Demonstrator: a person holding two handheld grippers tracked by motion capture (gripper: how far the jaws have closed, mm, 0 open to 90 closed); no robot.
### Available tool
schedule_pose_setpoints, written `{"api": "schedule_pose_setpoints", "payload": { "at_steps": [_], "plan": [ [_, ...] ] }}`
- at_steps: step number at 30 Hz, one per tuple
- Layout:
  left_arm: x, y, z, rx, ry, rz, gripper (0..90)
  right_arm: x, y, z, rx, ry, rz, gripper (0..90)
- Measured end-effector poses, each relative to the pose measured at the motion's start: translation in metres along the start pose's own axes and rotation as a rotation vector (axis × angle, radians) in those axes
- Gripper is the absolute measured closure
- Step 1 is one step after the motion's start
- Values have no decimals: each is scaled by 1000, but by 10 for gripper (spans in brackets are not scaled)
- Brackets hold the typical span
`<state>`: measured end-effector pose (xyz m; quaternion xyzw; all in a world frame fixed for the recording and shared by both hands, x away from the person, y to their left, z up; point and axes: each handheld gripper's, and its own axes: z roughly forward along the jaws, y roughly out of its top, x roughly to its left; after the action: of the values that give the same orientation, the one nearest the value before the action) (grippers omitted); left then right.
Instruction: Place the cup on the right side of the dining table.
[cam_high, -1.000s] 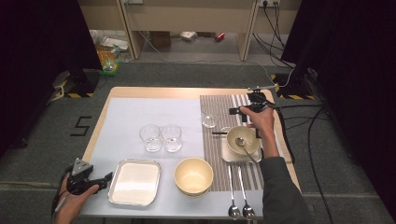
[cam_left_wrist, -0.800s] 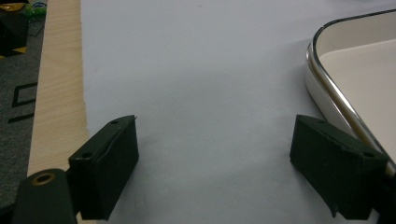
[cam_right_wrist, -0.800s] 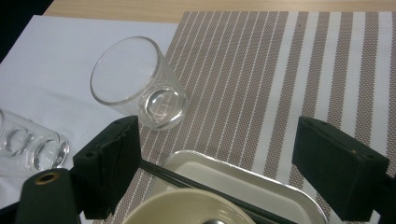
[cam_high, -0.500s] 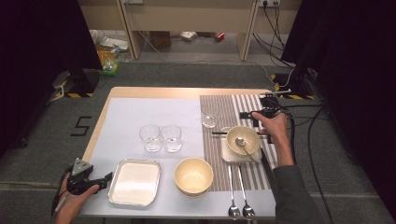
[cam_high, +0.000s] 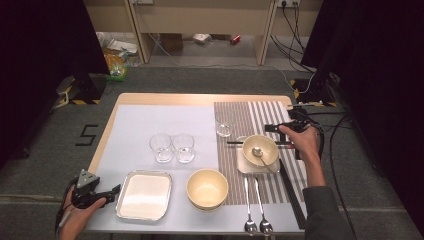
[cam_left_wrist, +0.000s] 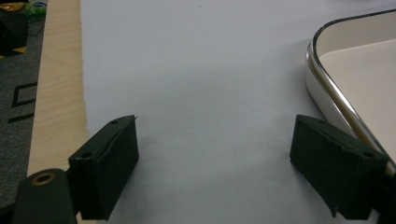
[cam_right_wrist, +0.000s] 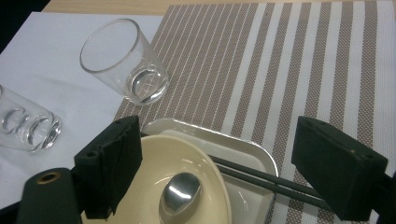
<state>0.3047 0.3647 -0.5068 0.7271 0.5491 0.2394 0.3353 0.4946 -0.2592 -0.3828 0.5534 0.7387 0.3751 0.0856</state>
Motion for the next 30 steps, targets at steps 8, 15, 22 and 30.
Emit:
{"api": "schedule_pose_setpoints", "payload": {
  "at_steps": [8, 15, 22, 30],
  "plan": [
    [0, 0, 0, -1, 1, 0, 146, -3, -13, -12, -6, 1, -14, 171],
    [0, 0, 0, -1, 1, 0, 146, -6, -23, -22, -8, 3, -29, 176],
    [0, 0, 0, -2, 2, 0, 146, -9, -33, -31, -5, -12, -56, 181],
    [0, 0, 0, -2, 2, 0, 146, -9, -45, -40, -10, -5, -72, 181]
  ]
}}
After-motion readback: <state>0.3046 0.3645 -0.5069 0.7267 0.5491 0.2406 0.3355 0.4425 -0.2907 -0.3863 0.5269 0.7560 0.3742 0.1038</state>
